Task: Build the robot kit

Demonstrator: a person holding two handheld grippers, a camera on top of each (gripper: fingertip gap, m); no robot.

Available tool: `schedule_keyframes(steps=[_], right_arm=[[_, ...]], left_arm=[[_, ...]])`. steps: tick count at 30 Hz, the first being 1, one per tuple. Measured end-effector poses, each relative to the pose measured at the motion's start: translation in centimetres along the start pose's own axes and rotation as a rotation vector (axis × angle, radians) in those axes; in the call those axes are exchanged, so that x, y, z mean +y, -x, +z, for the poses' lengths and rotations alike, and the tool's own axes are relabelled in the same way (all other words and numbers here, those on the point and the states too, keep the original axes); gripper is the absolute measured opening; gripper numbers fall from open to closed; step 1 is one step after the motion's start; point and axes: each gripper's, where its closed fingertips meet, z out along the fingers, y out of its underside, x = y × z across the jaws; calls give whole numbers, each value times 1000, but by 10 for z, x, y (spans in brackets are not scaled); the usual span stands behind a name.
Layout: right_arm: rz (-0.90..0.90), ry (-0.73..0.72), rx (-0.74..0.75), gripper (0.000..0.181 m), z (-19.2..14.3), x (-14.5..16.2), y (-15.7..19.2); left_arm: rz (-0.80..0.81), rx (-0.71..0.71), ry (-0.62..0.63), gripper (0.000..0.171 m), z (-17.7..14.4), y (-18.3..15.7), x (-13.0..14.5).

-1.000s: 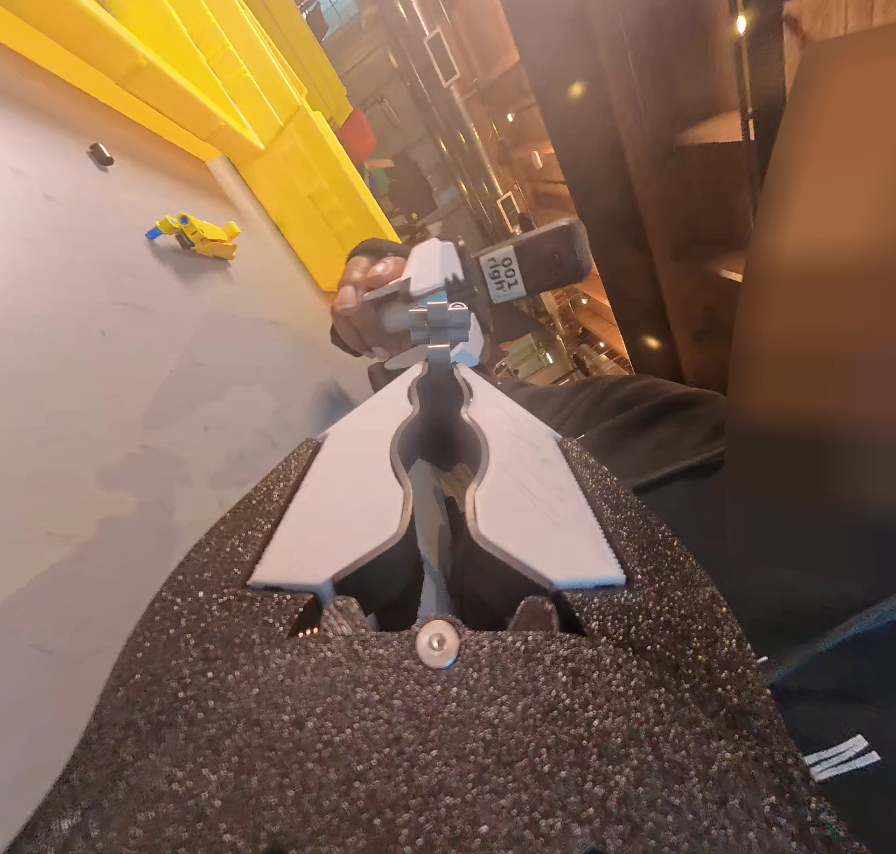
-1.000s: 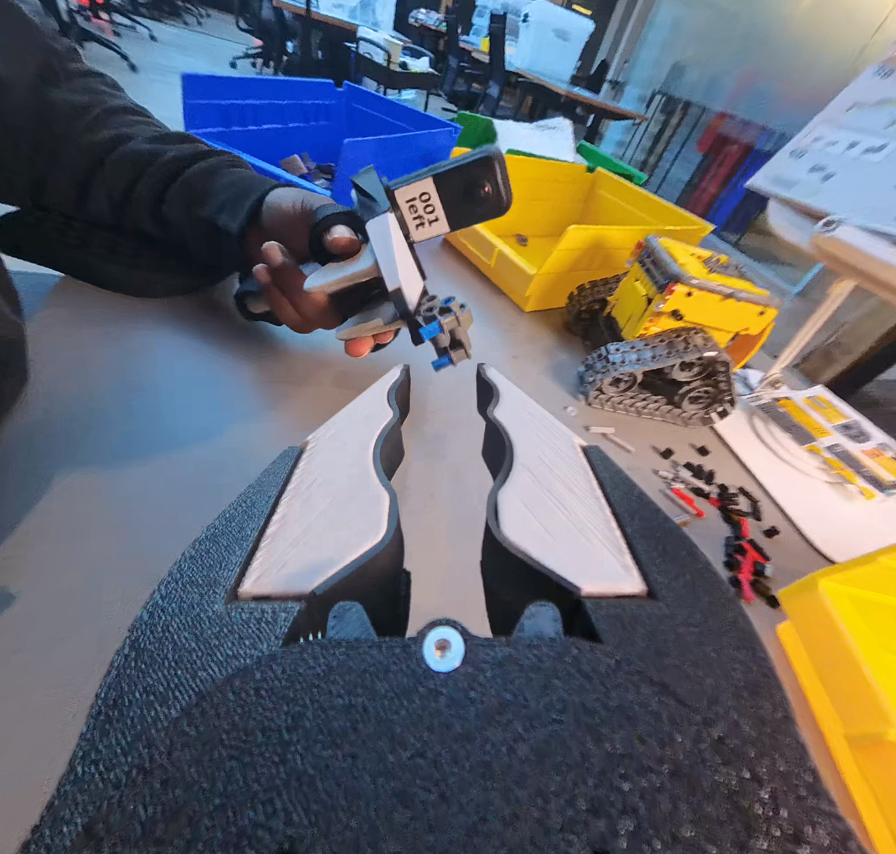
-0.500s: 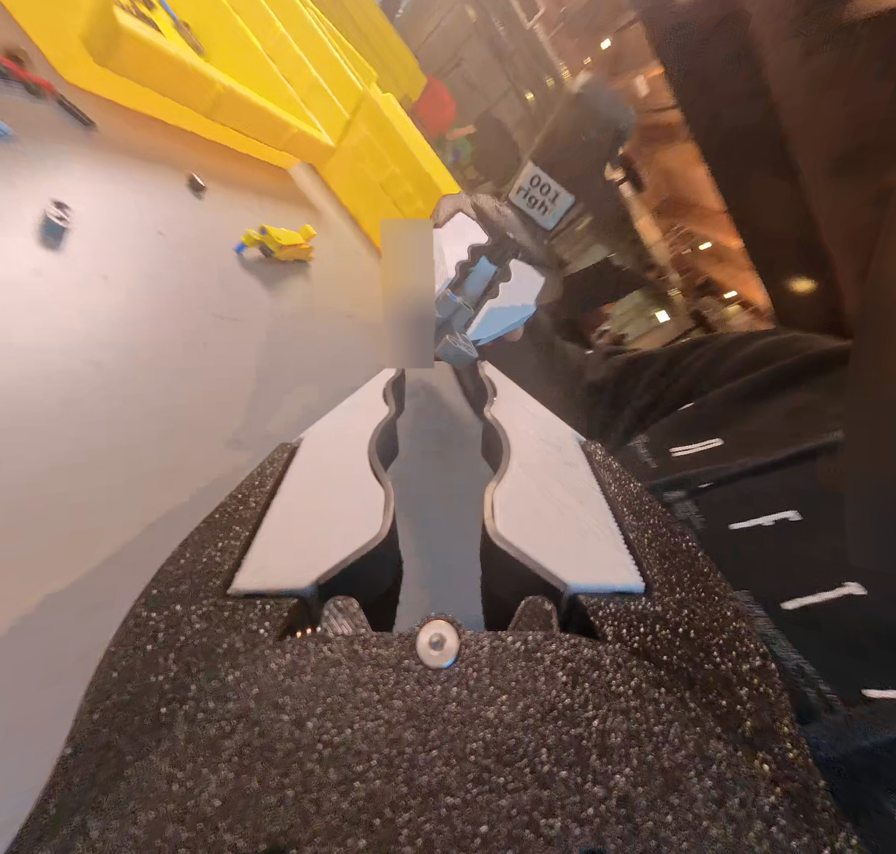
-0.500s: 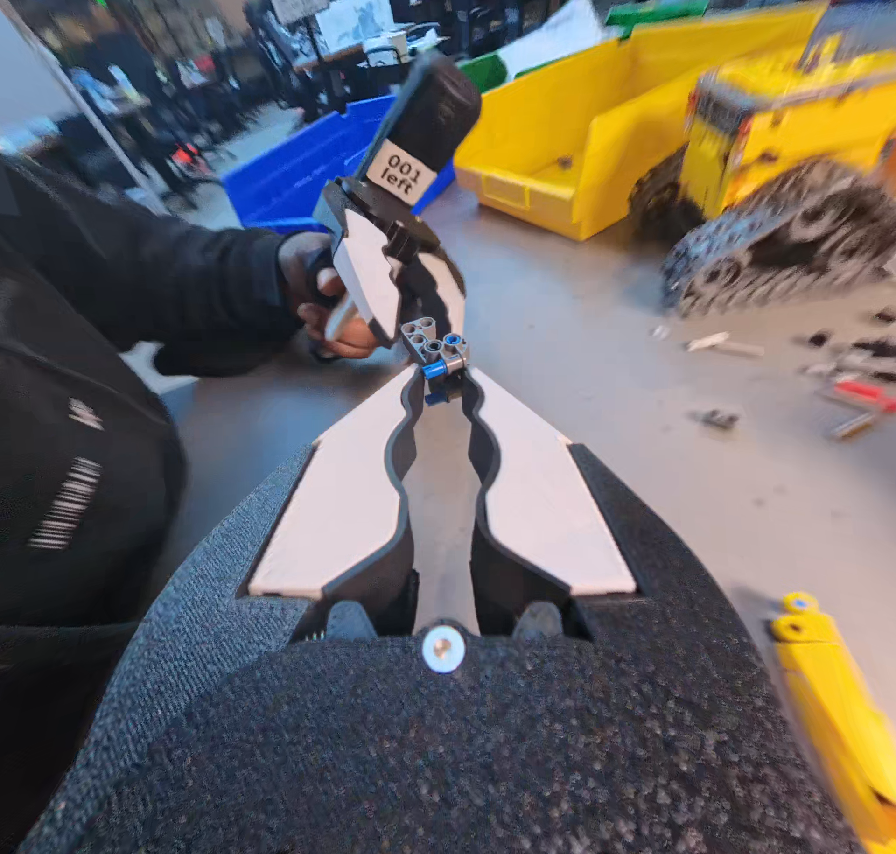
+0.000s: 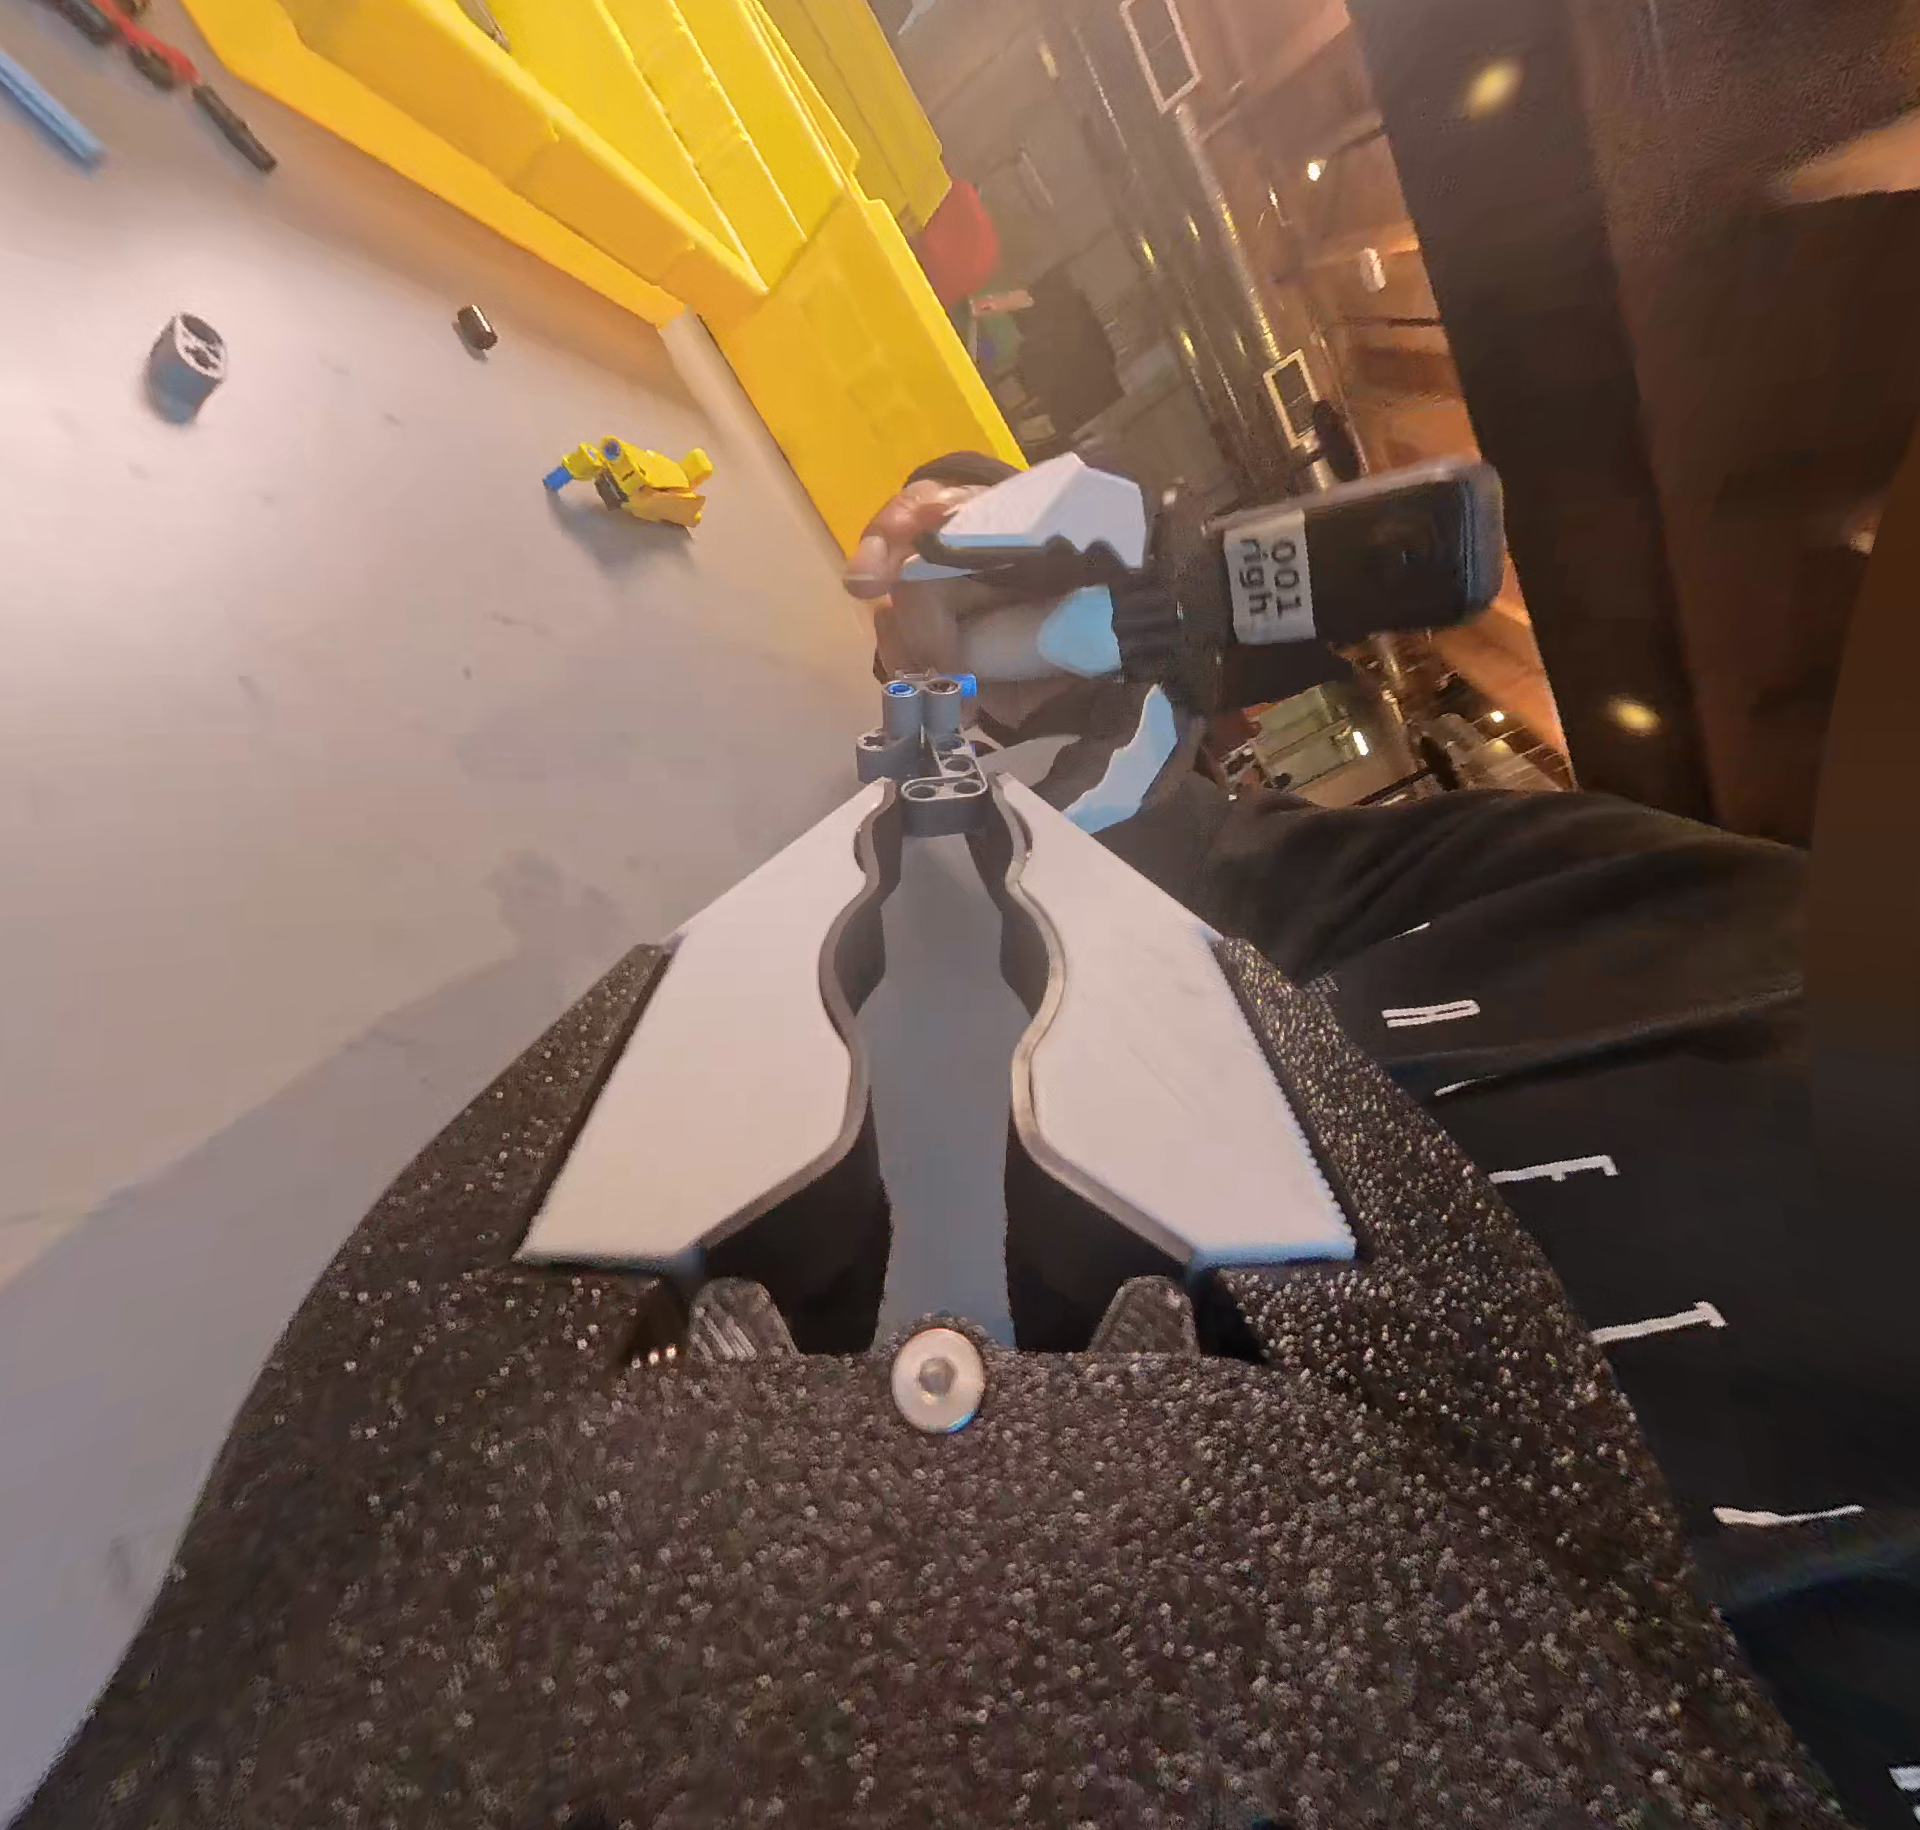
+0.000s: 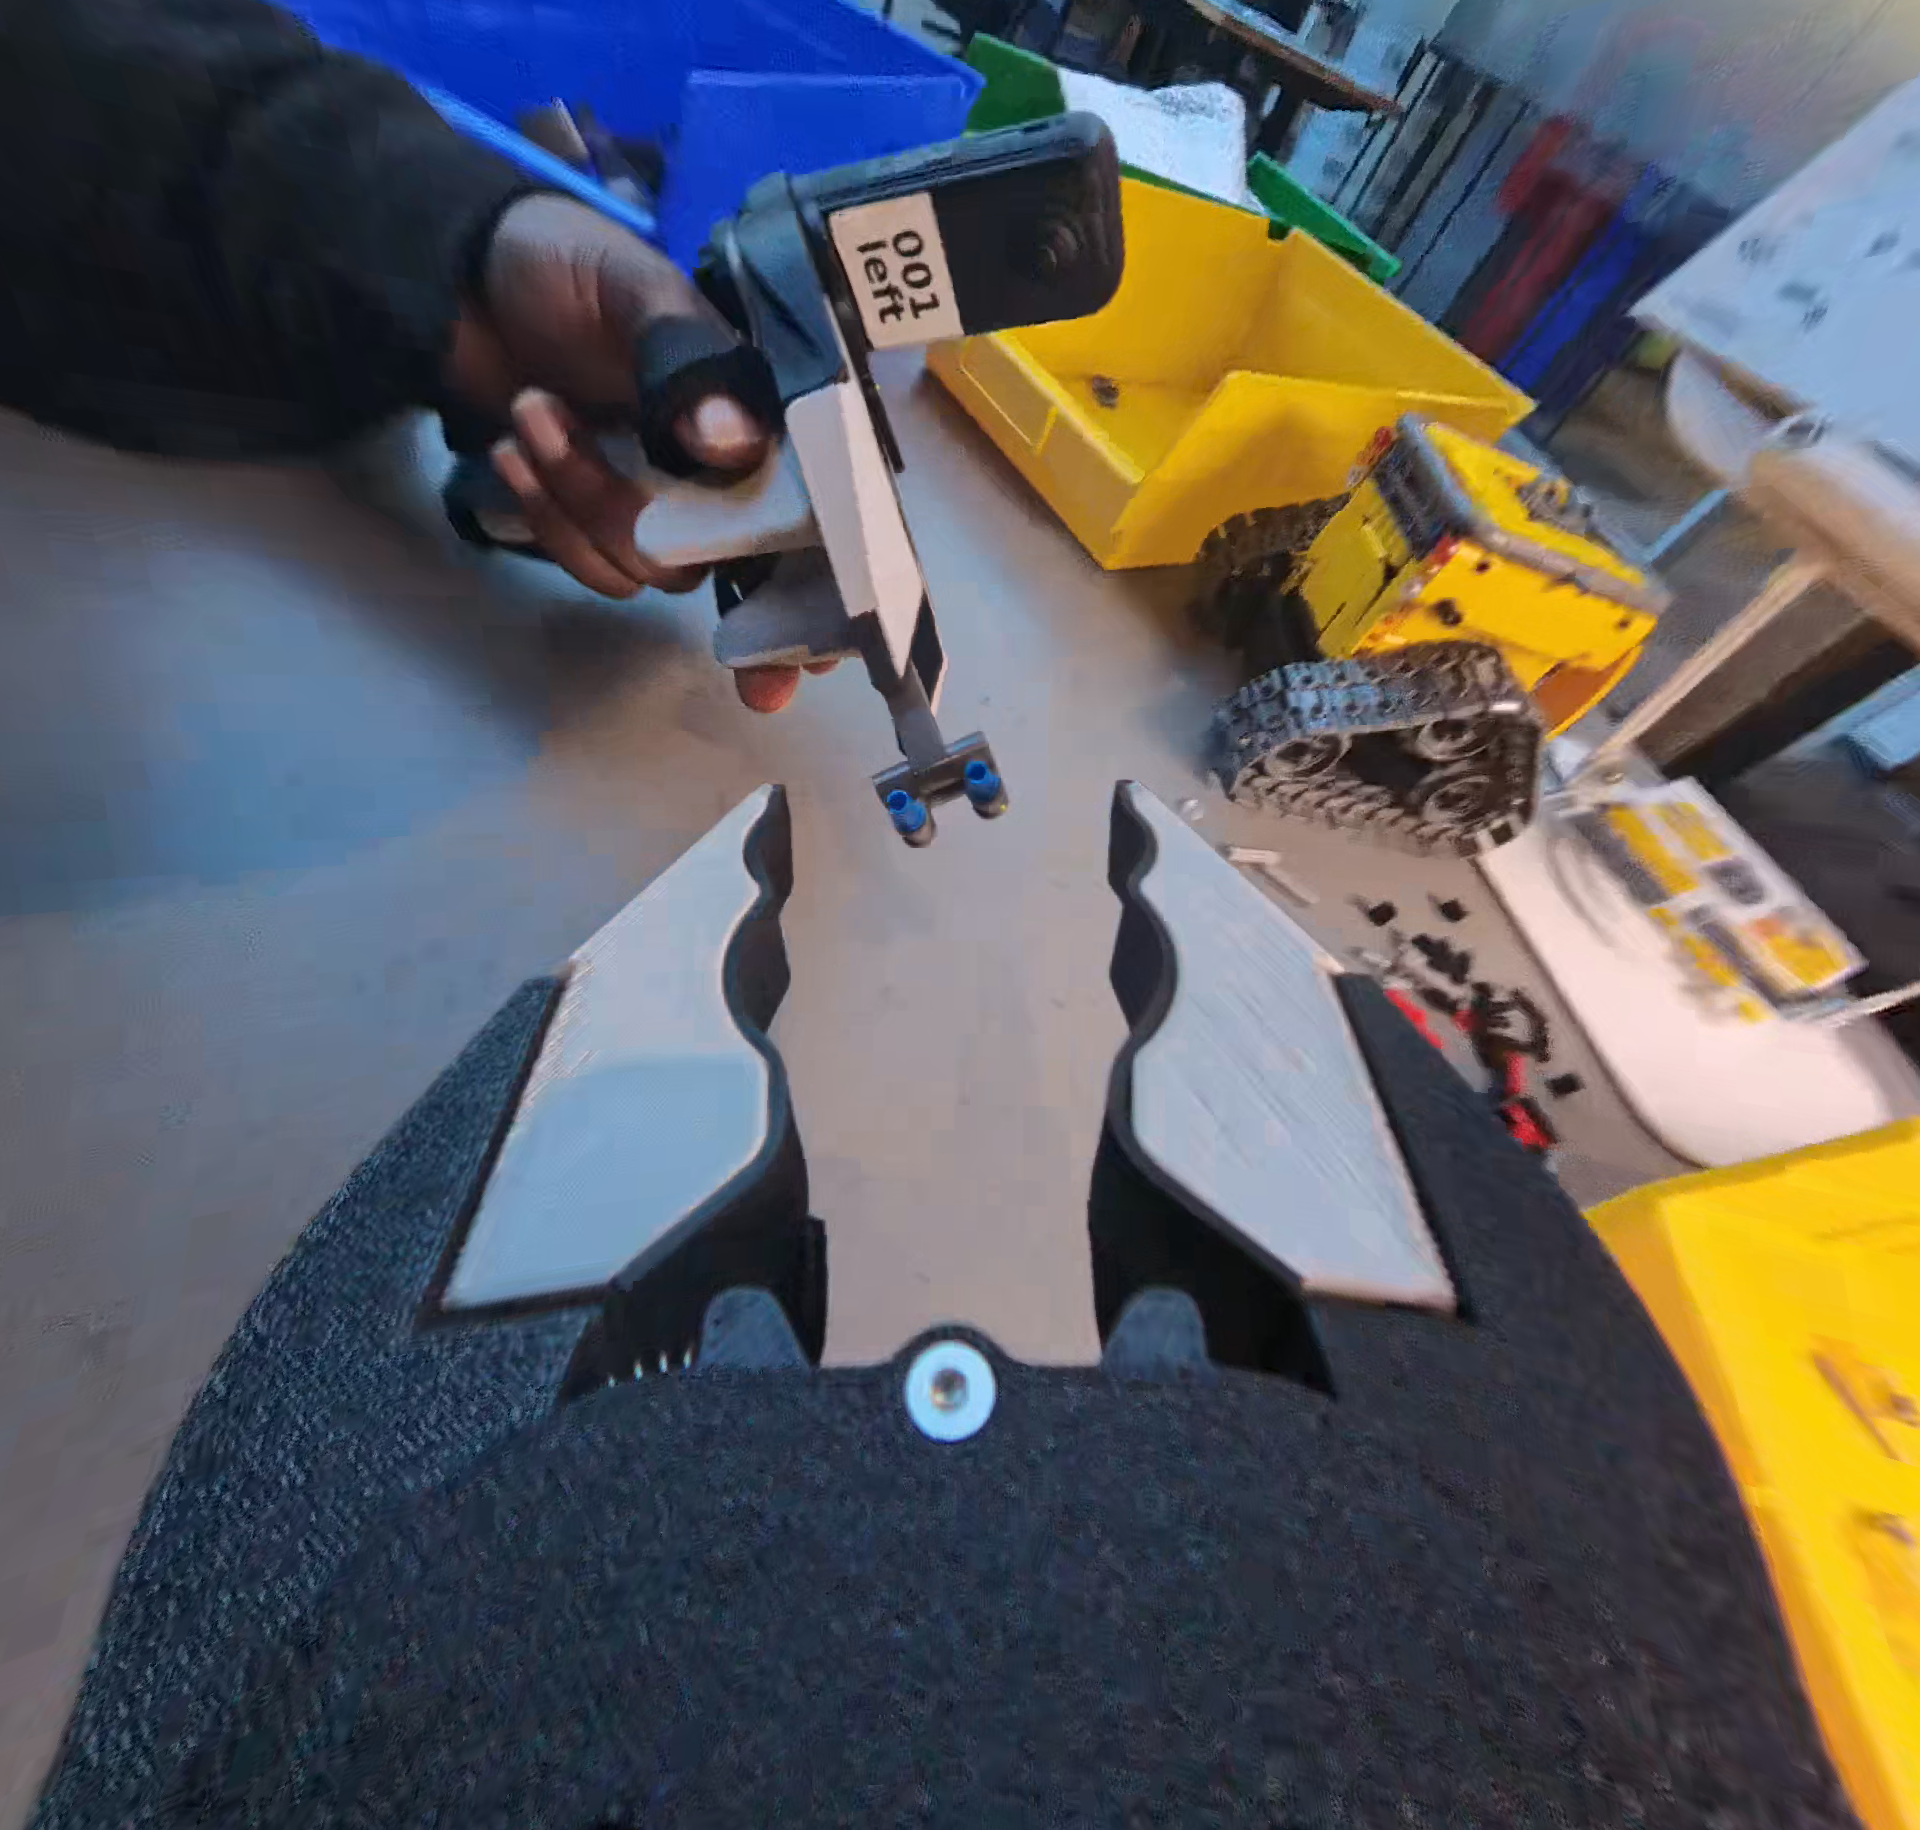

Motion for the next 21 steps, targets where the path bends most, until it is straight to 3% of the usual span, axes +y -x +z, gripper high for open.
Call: schedule_keyframes(steps=[3, 6, 12, 16, 18, 19, 21], right_arm=[[-209, 56, 49, 50, 8, 3, 9], [-301, 92, 80, 26, 13, 7, 11], [-326, 110, 77, 24, 12, 7, 11], [-326, 90, 98, 27, 13, 5, 10], [-227, 78, 46, 65, 11, 4, 12], [-146, 70, 14, 73, 9, 4, 12], [-29, 36, -26, 66, 4, 3, 10]], left_arm=[[-50, 22, 12, 15, 4, -1, 4], [-51, 17, 29, 15, 6, -1, 8], [4, -3, 45, 15, 6, -2, 10], [214, -69, 67, 15, 5, -2, 8], [423, -152, 99, 15, 3, 2, 7], [545, -193, 115, 15, 1, 4, 7], [788, -231, 134, 15, 0, -1, 8]])
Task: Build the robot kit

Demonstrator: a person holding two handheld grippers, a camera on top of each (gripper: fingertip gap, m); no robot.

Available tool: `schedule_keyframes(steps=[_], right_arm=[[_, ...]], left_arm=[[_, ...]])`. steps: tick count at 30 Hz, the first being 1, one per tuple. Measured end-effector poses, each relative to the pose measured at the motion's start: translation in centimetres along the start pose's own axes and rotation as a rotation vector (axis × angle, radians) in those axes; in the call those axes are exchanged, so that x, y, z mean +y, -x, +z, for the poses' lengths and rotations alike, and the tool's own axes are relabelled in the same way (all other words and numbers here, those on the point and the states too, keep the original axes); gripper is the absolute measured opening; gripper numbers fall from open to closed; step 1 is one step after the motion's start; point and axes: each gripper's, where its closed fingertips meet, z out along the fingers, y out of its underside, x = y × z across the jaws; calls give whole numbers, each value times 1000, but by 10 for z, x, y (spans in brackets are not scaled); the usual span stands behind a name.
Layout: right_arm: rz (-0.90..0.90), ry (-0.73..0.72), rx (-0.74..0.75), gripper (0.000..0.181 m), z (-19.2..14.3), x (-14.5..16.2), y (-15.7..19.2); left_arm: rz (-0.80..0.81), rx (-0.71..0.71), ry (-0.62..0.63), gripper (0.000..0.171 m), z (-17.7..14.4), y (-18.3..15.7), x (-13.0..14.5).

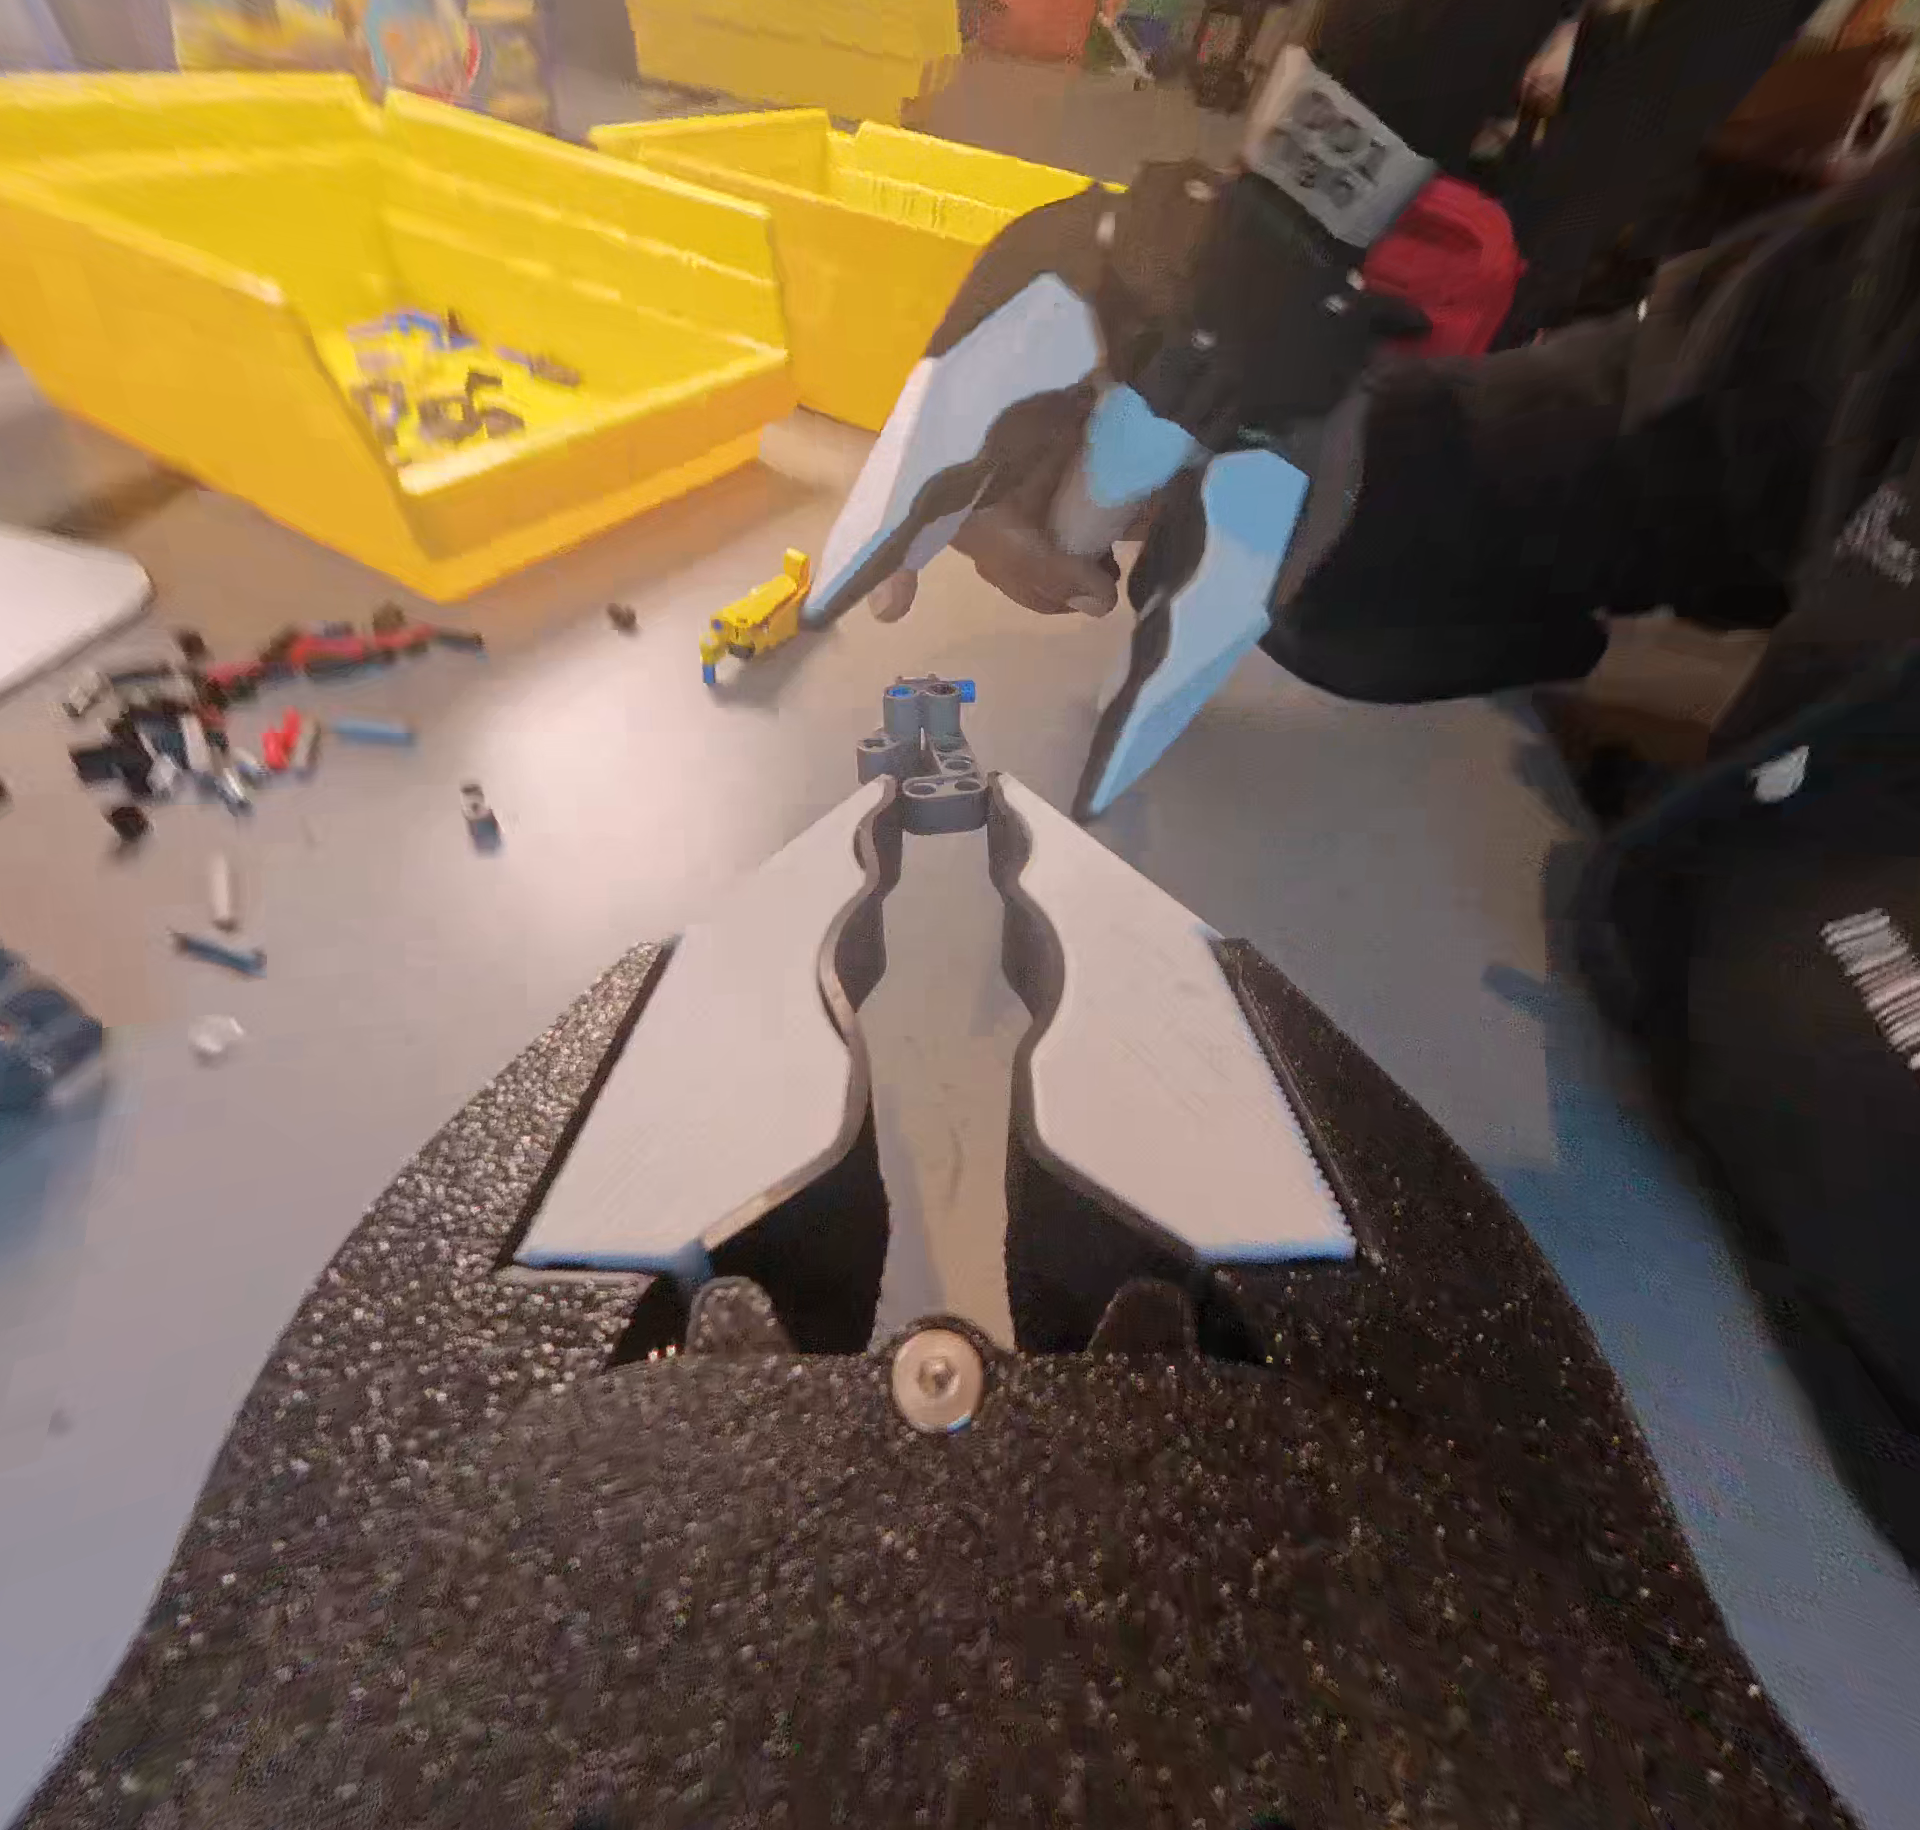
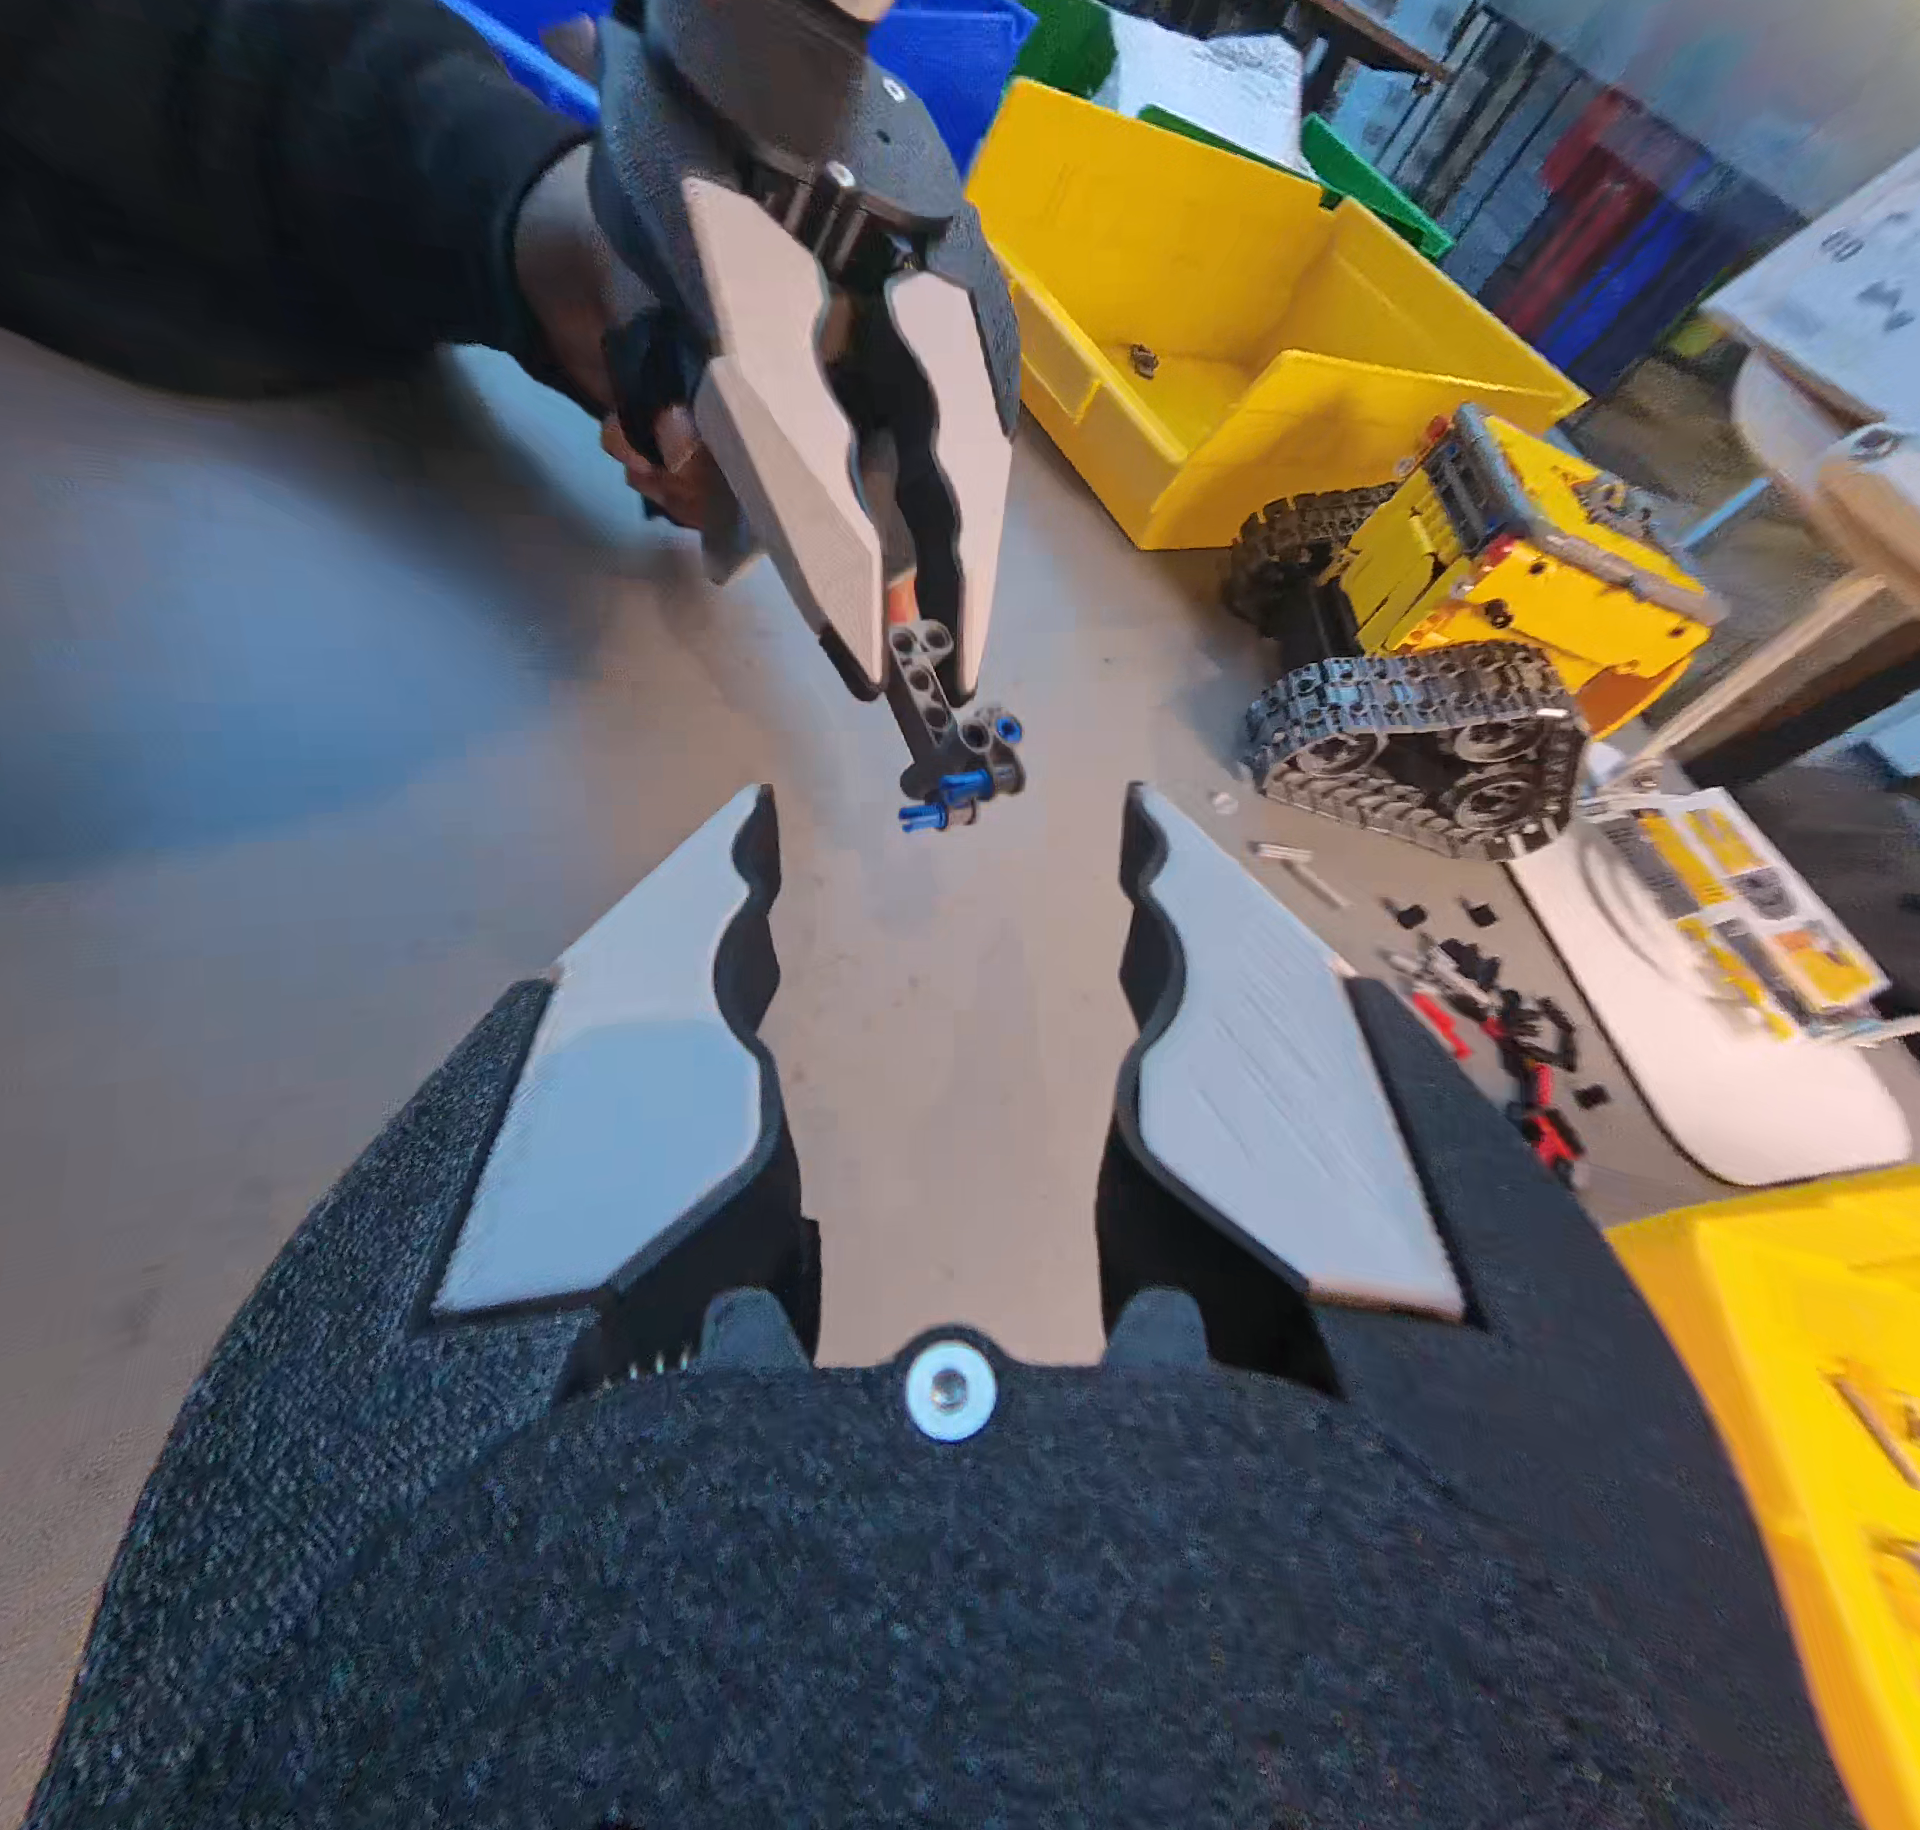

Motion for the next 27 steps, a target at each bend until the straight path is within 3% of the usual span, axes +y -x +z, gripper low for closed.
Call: schedule_keyframes(steps=[3, 6, 12, 19, 27], right_arm=[[83, -102, -100, 47, -9, -12, 11], [38, -114, -107, 18, -12, -15, 15], [-43, -97, -62, 16, -11, -8, 11], [-141, 20, 21, 16, 5, 16, 1], [-100, 146, 36, 17, 18, 44, -2]], left_arm=[[257, -21, -24, 15, 1, -15, -7], [362, -20, -44, 15, 4, -26, -8], [417, -56, -30, 15, 8, -22, -5], [399, -159, 128, 16, 12, 6, 17], [311, -174, 327, 16, 21, 24, 45]])
